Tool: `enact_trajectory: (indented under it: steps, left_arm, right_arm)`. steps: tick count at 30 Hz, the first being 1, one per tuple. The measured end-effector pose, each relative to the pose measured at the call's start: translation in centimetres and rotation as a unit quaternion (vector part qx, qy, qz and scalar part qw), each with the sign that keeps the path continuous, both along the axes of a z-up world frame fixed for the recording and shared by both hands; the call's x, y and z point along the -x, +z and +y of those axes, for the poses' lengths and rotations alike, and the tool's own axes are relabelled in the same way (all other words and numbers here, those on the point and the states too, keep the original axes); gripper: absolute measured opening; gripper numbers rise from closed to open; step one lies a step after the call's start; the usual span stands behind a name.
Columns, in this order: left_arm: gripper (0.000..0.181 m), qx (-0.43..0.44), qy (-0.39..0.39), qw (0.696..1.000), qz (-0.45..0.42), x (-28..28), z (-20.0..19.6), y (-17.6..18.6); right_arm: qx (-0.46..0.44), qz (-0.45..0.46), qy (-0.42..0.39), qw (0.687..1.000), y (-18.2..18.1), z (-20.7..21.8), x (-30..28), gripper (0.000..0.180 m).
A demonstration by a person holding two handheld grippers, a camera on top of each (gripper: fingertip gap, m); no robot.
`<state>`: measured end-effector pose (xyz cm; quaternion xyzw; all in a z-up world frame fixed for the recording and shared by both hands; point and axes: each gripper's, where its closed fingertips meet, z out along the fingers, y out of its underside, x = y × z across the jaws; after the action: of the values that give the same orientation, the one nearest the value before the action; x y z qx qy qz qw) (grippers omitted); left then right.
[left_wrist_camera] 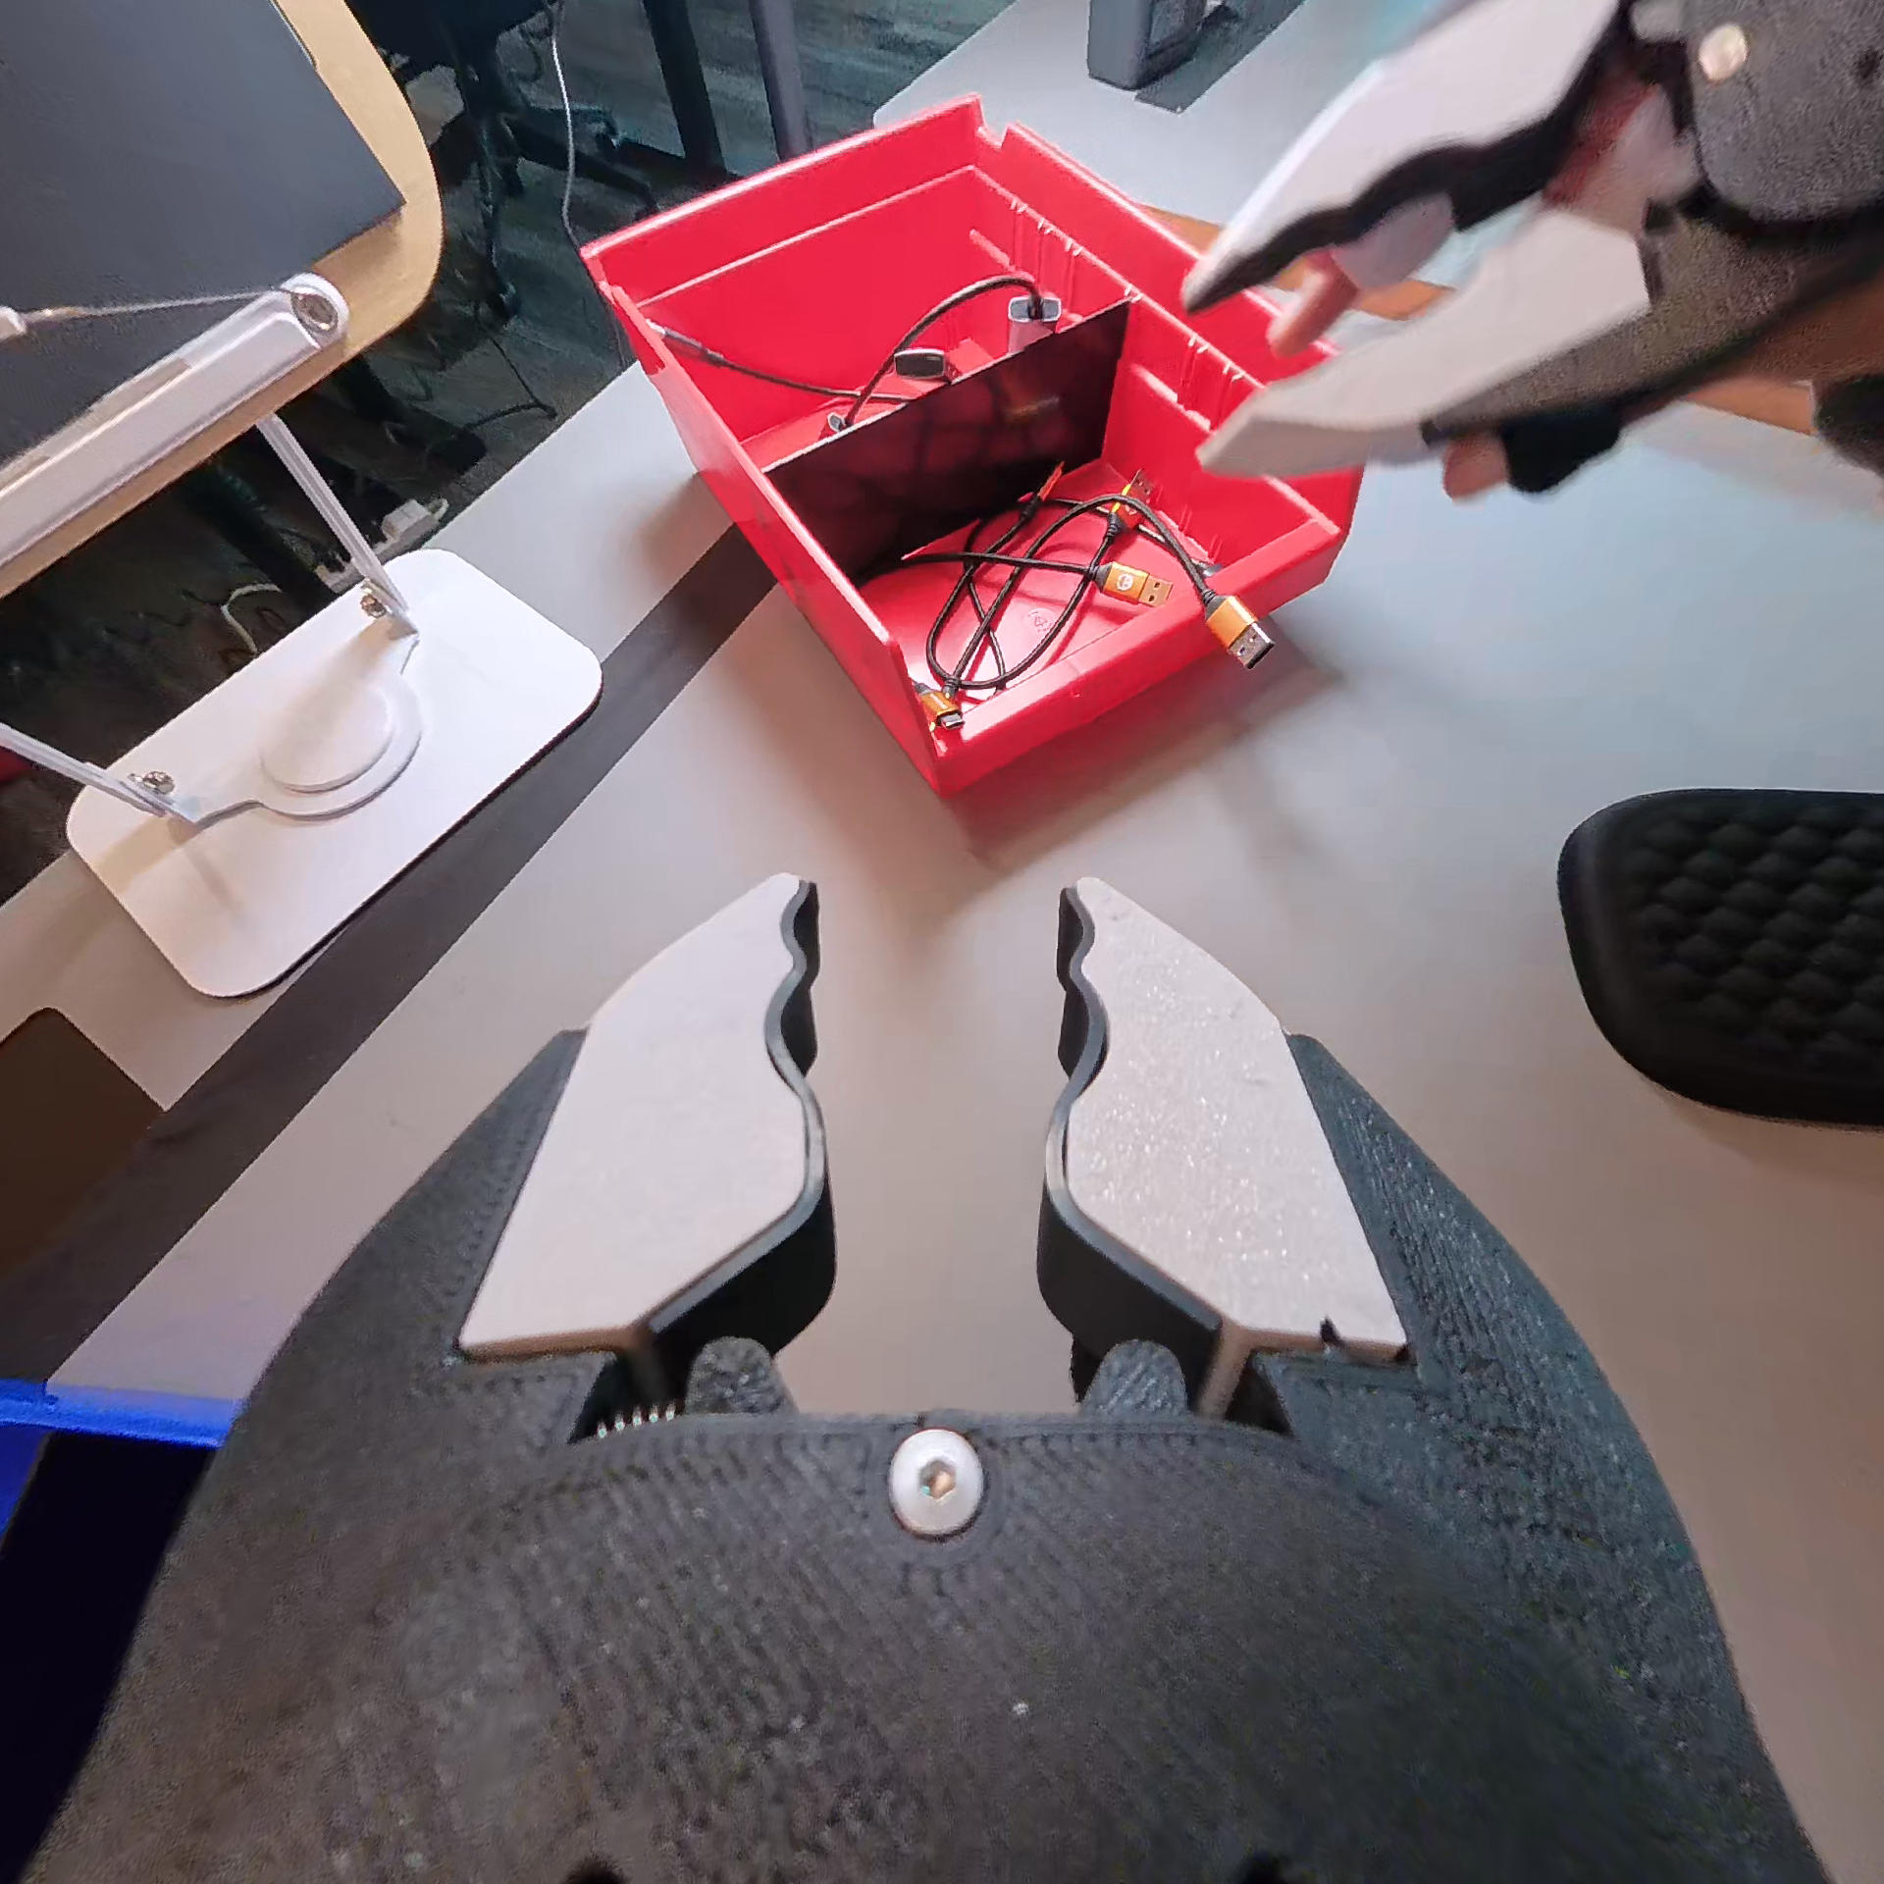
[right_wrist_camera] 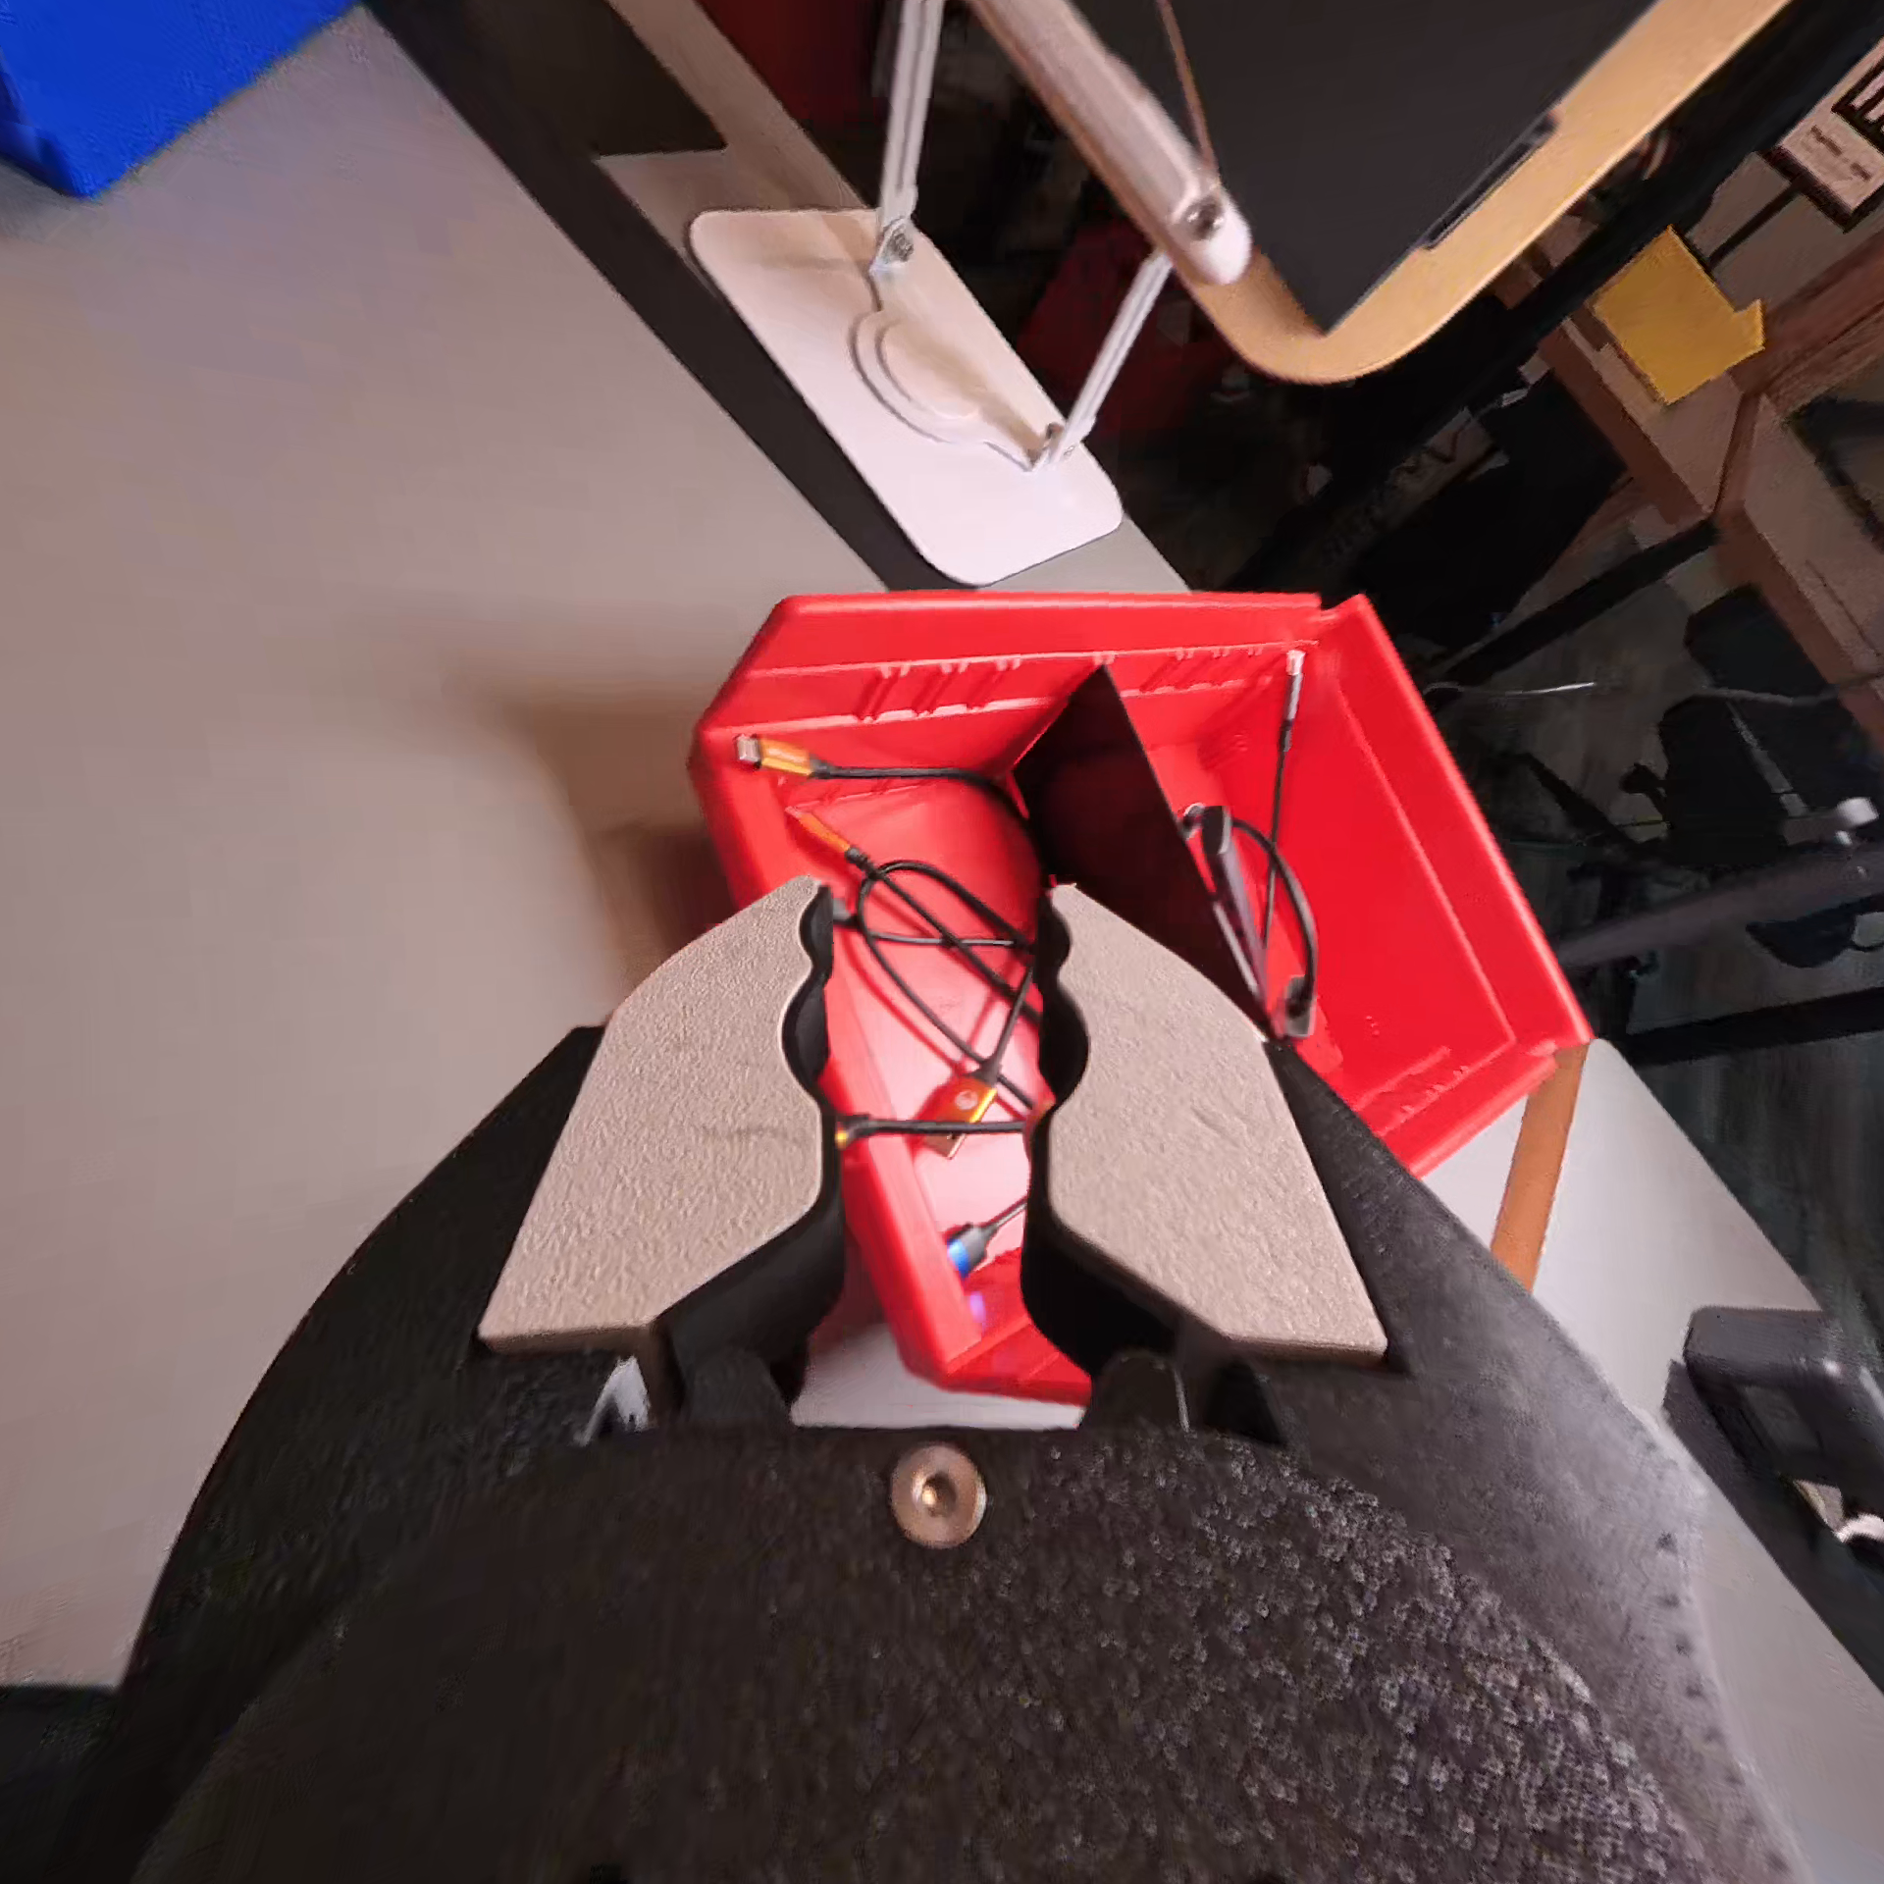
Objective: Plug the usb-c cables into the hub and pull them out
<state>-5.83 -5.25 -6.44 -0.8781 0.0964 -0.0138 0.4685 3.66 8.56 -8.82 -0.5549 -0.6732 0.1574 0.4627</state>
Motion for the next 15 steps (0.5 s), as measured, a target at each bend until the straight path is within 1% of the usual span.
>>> enact_trajectory:
  steps: [3,6,8,11,15]
  left_arm:
    - [0.045,0.005,0.015,1.0,0.001,0.6,-0.1,-0.5]
    - [0.045,0.014,0.034,0.999,0.007,1.9,-0.6,-1.2]
    - [0.046,0.026,0.048,0.998,0.016,3.4,-1.5,-1.8]
    - [0.048,0.058,0.078,0.994,0.04,6.7,-3.9,-3.4]
    - [0.052,0.13,0.139,0.979,0.079,12.6,-8.6,-7.2]
  right_arm:
    - [-0.025,-0.025,-0.007,0.999,-2.6,-1.1,-0.7,0.039]
    - [-0.061,-0.062,-0.014,0.996,-4.9,-0.5,-1.1,0.039]
    - [-0.067,-0.083,-0.009,0.994,-6.1,0.1,-1.0,0.039]
    - [-0.07,-0.11,0.001,0.991,-7.4,1.1,-0.5,0.039]
    - [-0.071,-0.139,0.018,0.988,-8.5,2.1,0.9,0.04]
